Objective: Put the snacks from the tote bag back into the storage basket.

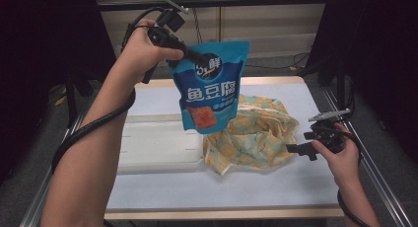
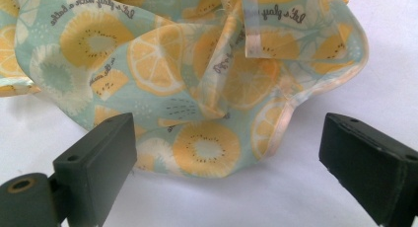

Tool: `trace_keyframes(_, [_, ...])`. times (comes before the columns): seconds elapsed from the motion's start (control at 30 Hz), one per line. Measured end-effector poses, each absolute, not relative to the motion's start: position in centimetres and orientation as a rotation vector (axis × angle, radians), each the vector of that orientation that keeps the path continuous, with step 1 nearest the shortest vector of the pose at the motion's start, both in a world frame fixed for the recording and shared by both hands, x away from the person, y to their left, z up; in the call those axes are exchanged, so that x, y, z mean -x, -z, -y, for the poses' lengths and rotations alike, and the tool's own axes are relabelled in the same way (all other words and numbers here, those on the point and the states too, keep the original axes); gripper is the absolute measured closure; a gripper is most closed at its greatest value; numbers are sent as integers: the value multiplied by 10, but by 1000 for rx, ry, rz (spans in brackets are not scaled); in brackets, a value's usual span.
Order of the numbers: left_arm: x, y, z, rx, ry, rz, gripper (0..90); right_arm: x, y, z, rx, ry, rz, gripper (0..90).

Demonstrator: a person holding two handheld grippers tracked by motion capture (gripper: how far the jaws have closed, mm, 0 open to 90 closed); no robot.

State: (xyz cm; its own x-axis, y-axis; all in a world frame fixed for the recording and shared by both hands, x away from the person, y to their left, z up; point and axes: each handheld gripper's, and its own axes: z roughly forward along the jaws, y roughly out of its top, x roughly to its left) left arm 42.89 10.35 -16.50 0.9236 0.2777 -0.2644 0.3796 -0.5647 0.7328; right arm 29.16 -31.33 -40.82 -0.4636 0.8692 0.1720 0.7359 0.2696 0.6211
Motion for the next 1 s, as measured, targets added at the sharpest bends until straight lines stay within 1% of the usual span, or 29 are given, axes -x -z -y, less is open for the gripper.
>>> trace_keyframes(0.3, [-435, 171, -131, -2185, 136, -495, 900, -291, 409, 315, -1509, -970, -2330, 67])
trace_keyframes(0.4, [-437, 176, -138, -2204, 131, -501, 900, -292, 410, 313, -1503, -964, -2336, 67])
trace_keyframes(0.5, [-439, 182, -142, -2217, 120, -514, 900, -292, 411, 312, -1505, -963, -2344, 67])
trace_keyframes(0.83, [-448, 209, -156, -2219, 141, -564, 900, -292, 412, 313, -1509, -960, -2351, 66])
trace_keyframes(1.0, [-451, 215, -162, -2232, 126, -569, 900, -293, 412, 313, -1509, -959, -2351, 66])
